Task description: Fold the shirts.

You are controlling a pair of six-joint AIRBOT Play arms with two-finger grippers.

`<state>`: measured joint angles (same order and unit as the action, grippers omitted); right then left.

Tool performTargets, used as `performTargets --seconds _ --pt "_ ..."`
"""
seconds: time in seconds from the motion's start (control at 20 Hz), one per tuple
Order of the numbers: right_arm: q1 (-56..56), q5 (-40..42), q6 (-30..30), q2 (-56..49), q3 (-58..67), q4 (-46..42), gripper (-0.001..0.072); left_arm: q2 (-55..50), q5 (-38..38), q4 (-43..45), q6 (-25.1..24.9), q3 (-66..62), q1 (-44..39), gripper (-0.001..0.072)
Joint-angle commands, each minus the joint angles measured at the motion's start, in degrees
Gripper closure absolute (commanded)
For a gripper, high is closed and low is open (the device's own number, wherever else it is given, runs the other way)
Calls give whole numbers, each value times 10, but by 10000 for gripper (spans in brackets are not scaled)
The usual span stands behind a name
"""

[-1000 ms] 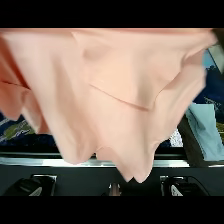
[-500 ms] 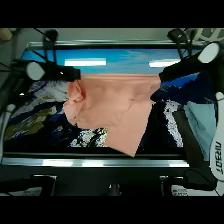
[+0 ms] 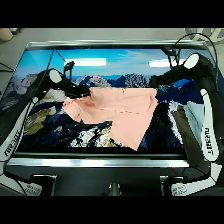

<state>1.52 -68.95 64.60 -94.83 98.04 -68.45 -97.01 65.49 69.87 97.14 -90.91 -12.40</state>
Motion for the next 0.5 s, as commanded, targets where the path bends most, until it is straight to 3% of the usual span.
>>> performTargets --seconds 0.0,0.05,0.1,0.25,0.45 --pt "39 -81 -62 24 0 -75 191 14 155 2 -43 -9 82 116" --pt "50 -128 -50 26 0 -103 292 23 179 11 -41 5 109 116" --pt "57 -162 -44 25 -4 -113 326 31 193 10 -39 26 129 116" --pt "50 -200 -60 25 -40 -106 324 63 181 0 -33 135 144 116" --pt "23 -201 -71 25 -87 -98 324 78 74 -43 -32 249 118 116"
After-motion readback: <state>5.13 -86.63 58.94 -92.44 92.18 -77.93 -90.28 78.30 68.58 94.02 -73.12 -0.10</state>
